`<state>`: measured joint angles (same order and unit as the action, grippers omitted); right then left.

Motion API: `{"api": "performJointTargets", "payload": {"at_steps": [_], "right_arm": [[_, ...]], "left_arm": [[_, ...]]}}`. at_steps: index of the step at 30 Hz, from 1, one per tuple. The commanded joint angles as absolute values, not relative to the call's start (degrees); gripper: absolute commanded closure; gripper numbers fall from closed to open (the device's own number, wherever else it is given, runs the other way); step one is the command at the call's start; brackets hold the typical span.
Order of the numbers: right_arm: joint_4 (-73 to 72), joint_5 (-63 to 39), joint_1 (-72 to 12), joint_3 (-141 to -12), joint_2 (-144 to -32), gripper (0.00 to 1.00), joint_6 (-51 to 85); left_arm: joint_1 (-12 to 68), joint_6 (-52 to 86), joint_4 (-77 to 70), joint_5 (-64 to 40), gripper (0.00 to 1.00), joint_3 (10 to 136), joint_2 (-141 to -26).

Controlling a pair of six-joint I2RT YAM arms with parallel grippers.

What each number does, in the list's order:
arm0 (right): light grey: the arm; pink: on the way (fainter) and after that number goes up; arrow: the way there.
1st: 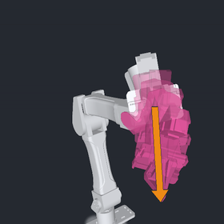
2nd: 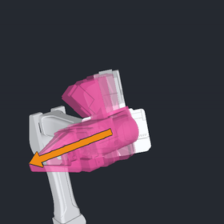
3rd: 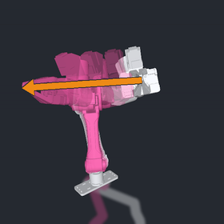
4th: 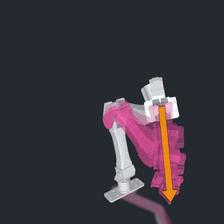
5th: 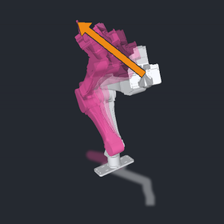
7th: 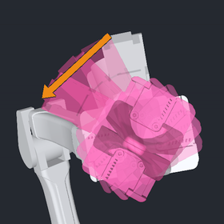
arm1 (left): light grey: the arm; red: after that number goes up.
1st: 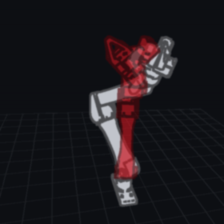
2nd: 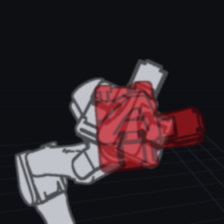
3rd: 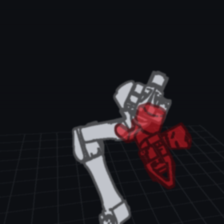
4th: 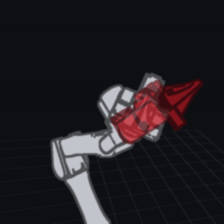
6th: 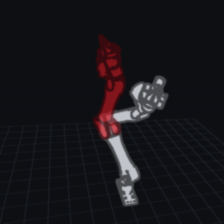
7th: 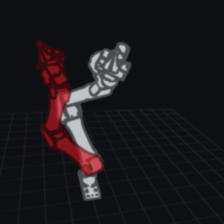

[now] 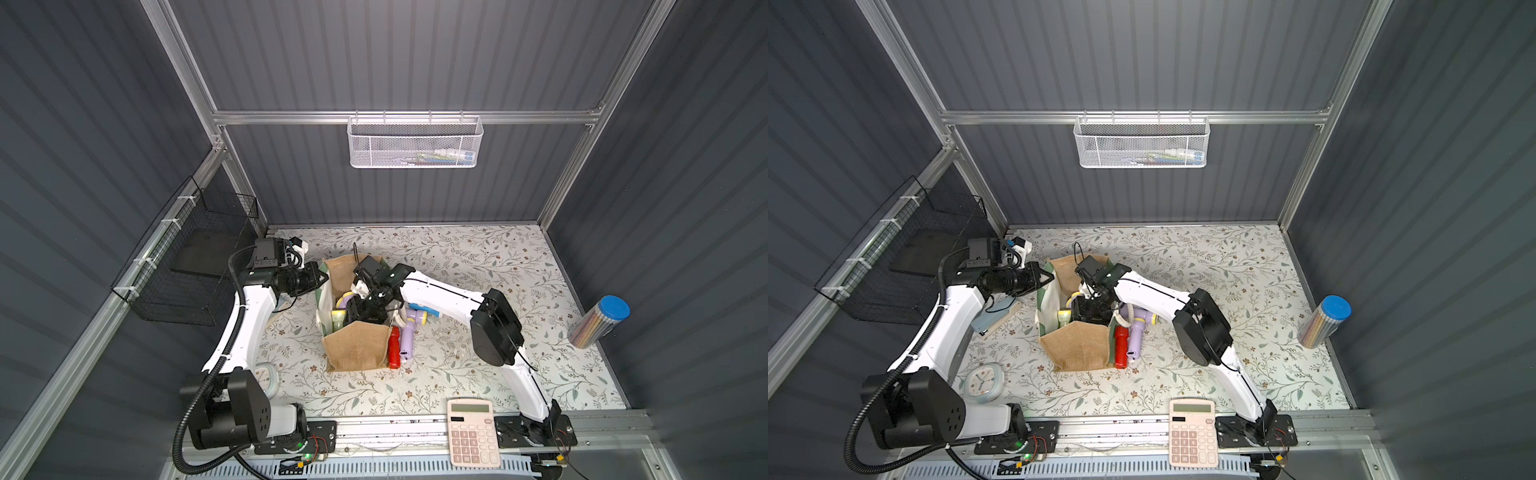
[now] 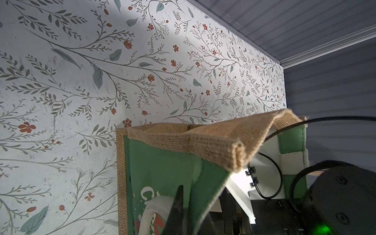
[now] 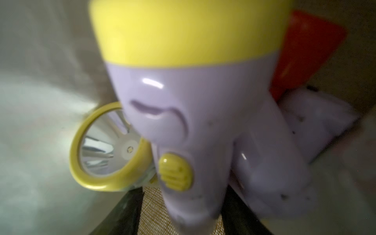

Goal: Put the flashlights into the tote bags
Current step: Place the flashlight in the canvas bag.

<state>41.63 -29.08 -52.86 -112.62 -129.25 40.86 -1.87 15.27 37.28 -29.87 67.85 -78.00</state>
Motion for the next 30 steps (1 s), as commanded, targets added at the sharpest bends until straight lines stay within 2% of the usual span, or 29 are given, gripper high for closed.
{"api": "performJointTargets", "payload": {"at_steps": [1,8,18,24,30], "right_arm": [[38.63,-30.18,-52.48,-112.3,-125.27,0.36,37.55],[34.76,-29.19,-52.38,-107.97,-117.59,0.35,33.36],[36.57,-23.88,-50.48,-104.2,-106.37,0.31,26.83],[34.75,-21.49,-45.53,-96.39,-97.18,0.31,25.93],[34.12,-18.04,-37.16,-86.4,-87.57,0.3,26.72]], "left_arm": [[-1.85,14.84,38.09,-30.05,0.98,67.73,-77.34],[-1.85,14.61,38.23,-29.56,0.98,67.68,-77.26],[-1.85,14.59,38.12,-29.11,0.97,67.54,-76.9],[-1.85,14.37,38.23,-29.0,0.97,67.5,-76.99],[-1.86,14.33,38.23,-28.88,0.97,67.74,-77.16]]}}
